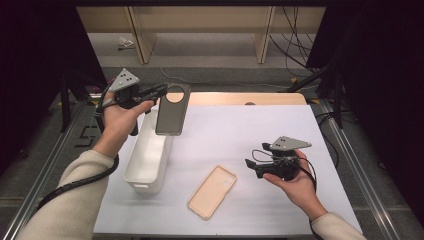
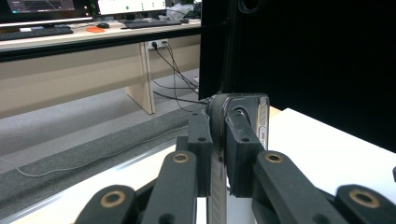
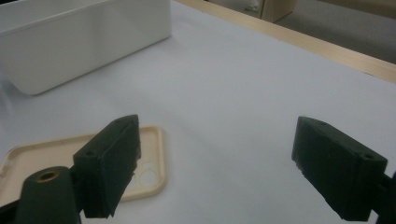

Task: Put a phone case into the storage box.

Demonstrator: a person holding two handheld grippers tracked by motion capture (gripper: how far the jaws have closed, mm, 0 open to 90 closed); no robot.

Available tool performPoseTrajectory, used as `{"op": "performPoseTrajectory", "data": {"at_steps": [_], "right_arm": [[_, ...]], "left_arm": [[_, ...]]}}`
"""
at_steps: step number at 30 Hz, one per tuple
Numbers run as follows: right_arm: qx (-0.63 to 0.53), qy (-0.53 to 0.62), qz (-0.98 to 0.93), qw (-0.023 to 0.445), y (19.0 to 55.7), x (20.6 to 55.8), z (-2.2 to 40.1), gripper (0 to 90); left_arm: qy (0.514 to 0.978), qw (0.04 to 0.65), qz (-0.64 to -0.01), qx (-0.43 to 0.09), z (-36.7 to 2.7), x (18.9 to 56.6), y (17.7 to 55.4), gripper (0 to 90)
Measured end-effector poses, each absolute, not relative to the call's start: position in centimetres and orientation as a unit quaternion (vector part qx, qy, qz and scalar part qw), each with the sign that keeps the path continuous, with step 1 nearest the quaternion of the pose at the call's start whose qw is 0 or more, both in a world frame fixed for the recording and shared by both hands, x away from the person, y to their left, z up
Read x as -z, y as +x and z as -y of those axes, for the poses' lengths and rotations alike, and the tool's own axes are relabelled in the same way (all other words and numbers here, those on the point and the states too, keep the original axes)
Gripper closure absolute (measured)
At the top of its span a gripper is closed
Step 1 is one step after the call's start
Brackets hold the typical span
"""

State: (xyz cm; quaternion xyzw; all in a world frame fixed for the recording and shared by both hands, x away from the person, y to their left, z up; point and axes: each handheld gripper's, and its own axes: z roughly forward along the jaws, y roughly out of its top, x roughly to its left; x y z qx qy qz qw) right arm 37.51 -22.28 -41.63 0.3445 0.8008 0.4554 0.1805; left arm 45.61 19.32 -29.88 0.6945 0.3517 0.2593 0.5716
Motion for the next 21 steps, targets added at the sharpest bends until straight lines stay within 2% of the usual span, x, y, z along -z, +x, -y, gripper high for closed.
{"op": "performPoseTrajectory", "data": {"at_steps": [21], "right_arm": [[-0.456,0.346,-0.801,0.177,37.6,41.6,22.4,16.4]], "left_arm": [[0.69,0.57,-0.357,-0.267,-20.9,30.3,46.4,81.7]]}}
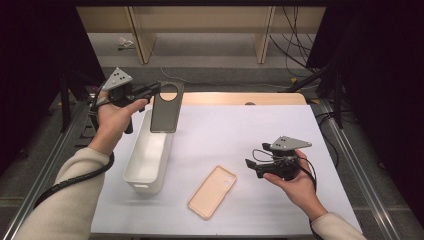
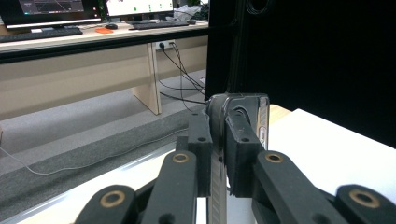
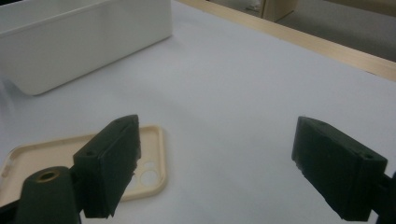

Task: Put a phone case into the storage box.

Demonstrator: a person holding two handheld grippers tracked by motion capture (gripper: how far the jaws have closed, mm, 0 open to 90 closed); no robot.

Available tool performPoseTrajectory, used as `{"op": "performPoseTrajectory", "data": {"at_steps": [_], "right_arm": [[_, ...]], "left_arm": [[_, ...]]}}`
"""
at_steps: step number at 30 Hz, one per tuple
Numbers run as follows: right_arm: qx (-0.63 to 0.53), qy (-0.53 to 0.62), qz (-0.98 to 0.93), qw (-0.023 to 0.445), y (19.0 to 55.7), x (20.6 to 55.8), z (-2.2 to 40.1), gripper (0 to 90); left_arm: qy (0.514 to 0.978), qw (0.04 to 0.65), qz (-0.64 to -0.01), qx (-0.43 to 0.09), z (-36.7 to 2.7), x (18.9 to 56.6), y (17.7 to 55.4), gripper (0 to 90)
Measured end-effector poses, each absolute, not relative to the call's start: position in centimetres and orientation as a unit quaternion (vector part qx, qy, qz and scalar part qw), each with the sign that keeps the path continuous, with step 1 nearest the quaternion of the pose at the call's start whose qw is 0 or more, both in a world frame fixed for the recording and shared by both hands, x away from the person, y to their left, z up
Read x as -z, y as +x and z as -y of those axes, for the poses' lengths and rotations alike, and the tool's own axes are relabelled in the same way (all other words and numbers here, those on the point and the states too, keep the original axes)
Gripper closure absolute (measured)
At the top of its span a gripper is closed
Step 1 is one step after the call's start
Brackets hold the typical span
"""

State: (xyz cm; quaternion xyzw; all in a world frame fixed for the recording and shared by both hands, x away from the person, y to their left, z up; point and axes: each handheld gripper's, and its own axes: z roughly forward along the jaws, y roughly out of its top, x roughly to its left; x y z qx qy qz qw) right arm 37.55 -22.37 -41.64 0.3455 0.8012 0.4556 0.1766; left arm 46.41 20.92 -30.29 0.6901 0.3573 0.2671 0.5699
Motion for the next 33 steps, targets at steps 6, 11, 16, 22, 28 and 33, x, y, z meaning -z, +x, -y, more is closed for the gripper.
{"op": "performPoseTrajectory", "data": {"at_steps": [6,11,16,22,28,33], "right_arm": [[-0.456,0.346,-0.801,0.174,37.6,41.7,22.4,16.5],[-0.457,0.347,-0.801,0.174,37.6,41.7,22.4,16.5],[-0.457,0.347,-0.8,0.174,37.6,41.7,22.4,16.5],[-0.457,0.347,-0.8,0.173,37.6,41.7,22.4,16.5],[-0.457,0.347,-0.801,0.172,37.6,41.7,22.4,16.4],[-0.457,0.347,-0.801,0.172,37.6,41.7,22.4,16.4]], "left_arm": [[0.688,0.568,-0.362,-0.269,-21.4,30.5,46.8,81.7],[0.686,0.569,-0.366,-0.27,-21.7,30.6,47.0,81.7],[0.685,0.567,-0.368,-0.272,-22.0,30.7,47.2,81.7],[0.685,0.566,-0.368,-0.273,-22.3,30.8,47.6,81.7],[0.686,0.566,-0.365,-0.275,-22.6,31.0,48.1,81.7],[0.686,0.564,-0.366,-0.277,-23.0,31.2,48.5,81.7]]}}
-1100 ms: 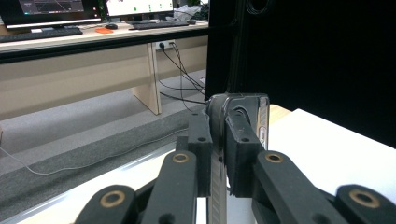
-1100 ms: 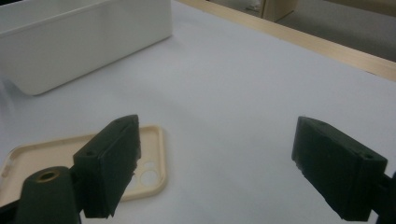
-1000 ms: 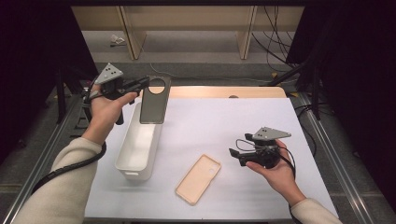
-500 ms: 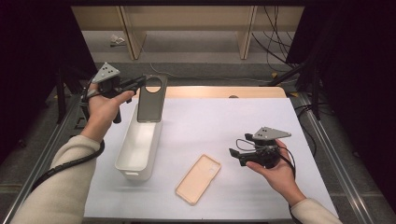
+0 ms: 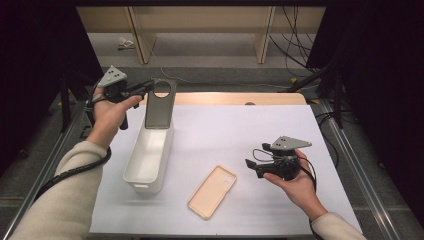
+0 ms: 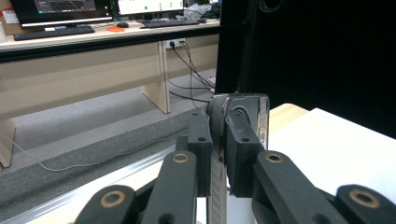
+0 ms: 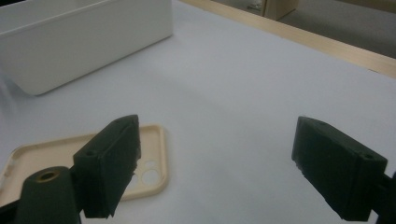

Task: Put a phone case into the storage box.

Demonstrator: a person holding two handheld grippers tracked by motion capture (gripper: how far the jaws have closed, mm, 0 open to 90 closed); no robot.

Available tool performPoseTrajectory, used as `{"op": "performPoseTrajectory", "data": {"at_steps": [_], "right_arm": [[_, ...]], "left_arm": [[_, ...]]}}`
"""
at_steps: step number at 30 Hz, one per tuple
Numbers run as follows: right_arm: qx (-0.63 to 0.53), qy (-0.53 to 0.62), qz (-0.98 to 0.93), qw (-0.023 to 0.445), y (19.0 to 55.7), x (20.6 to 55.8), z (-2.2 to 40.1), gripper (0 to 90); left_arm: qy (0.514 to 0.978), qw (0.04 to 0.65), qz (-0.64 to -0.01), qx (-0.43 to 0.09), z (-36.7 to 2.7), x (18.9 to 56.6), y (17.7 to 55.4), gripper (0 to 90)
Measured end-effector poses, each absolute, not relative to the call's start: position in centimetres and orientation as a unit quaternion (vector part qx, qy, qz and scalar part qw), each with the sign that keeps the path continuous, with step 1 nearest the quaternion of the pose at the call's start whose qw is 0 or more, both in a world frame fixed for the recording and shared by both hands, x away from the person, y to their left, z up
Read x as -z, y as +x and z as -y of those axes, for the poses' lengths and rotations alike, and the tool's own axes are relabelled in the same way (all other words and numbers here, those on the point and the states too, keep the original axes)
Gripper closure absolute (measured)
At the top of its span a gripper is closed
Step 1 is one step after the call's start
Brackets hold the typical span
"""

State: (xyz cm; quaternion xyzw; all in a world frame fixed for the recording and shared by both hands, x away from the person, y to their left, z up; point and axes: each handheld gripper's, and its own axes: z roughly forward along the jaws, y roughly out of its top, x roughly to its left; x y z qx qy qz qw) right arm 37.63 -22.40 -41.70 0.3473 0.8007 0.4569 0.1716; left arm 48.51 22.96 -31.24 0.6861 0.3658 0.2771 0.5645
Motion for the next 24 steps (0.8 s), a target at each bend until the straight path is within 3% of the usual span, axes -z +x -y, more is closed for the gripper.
{"op": "performPoseTrajectory", "data": {"at_steps": [24], "right_arm": [[-0.455,0.344,-0.803,0.169,37.6,41.8,22.4,16.4]], "left_arm": [[0.685,0.563,-0.375,-0.272,-24.1,32.6,50.0,81.7]]}}
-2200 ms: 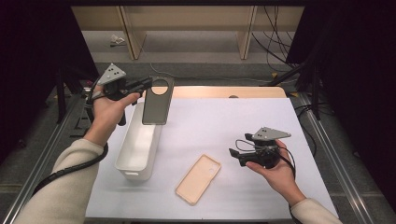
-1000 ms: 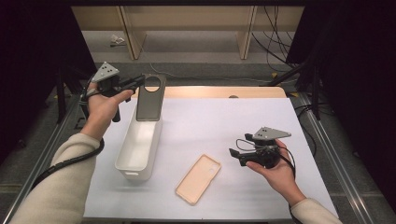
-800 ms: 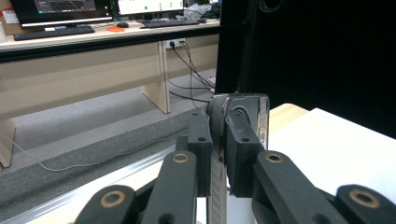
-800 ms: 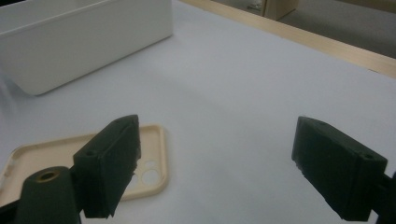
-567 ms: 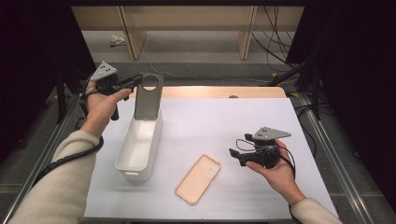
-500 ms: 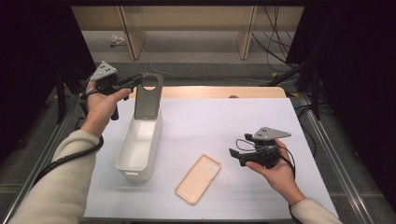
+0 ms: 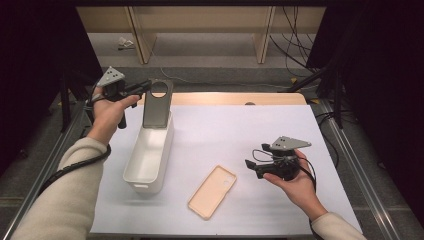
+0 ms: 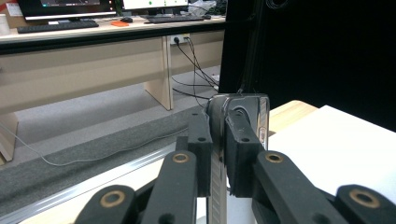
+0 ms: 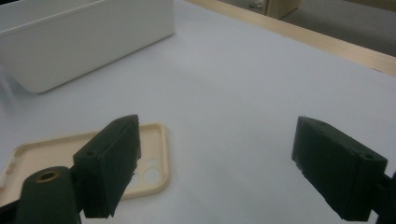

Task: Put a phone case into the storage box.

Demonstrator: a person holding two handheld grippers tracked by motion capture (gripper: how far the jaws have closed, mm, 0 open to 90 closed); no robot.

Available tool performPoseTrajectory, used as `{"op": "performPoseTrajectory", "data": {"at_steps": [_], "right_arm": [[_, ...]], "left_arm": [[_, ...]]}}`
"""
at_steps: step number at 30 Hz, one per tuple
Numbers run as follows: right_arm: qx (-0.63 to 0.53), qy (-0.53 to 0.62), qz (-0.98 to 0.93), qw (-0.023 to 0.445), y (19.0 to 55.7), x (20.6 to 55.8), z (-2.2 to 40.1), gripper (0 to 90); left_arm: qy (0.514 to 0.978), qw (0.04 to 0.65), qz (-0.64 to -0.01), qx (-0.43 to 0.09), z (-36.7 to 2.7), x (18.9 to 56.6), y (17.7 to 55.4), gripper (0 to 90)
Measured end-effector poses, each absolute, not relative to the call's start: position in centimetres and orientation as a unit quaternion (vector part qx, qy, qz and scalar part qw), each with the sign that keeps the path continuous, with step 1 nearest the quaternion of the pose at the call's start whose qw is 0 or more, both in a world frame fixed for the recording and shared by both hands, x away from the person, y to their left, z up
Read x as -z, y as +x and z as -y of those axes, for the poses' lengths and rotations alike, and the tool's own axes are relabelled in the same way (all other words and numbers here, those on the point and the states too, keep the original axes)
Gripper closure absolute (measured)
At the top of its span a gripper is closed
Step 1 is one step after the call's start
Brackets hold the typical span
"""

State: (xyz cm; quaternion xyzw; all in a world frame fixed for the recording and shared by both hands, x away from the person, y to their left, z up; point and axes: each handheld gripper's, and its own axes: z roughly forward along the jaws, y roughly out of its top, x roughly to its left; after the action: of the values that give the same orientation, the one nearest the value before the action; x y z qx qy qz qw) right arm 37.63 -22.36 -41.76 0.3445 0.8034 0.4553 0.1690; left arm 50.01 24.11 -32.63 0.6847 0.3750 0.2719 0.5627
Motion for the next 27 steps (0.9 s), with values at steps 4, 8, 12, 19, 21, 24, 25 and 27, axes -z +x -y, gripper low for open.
{"op": "performPoseTrajectory", "data": {"at_steps": [4,8,12,19,21,24,25,27], "right_arm": [[-0.455,0.344,-0.804,0.167,37.7,41.8,22.3,16.5],[-0.456,0.344,-0.804,0.167,37.7,41.8,22.3,16.4],[-0.455,0.344,-0.804,0.167,37.7,41.8,22.3,16.4],[-0.454,0.344,-0.805,0.166,37.7,41.9,22.3,16.5],[-0.454,0.344,-0.805,0.165,37.7,41.9,22.3,16.4],[-0.455,0.345,-0.804,0.164,37.7,41.9,22.3,16.5],[-0.455,0.345,-0.804,0.164,37.7,41.9,22.3,16.4],[-0.455,0.344,-0.805,0.164,37.7,41.9,22.3,16.4]], "left_arm": [[0.686,0.559,-0.378,-0.272,-24.3,33.0,50.3,81.7],[0.687,0.556,-0.381,-0.272,-24.4,33.3,50.5,81.6],[0.687,0.554,-0.383,-0.272,-24.5,33.5,50.6,81.7],[0.689,0.551,-0.386,-0.27,-24.6,34.0,50.9,81.7],[0.689,0.55,-0.387,-0.27,-24.6,34.1,51.0,81.6],[0.689,0.55,-0.389,-0.268,-24.6,34.4,51.2,81.6],[0.689,0.55,-0.389,-0.268,-24.6,34.5,51.2,81.6],[0.69,0.549,-0.39,-0.266,-24.6,34.6,51.3,81.6]]}}
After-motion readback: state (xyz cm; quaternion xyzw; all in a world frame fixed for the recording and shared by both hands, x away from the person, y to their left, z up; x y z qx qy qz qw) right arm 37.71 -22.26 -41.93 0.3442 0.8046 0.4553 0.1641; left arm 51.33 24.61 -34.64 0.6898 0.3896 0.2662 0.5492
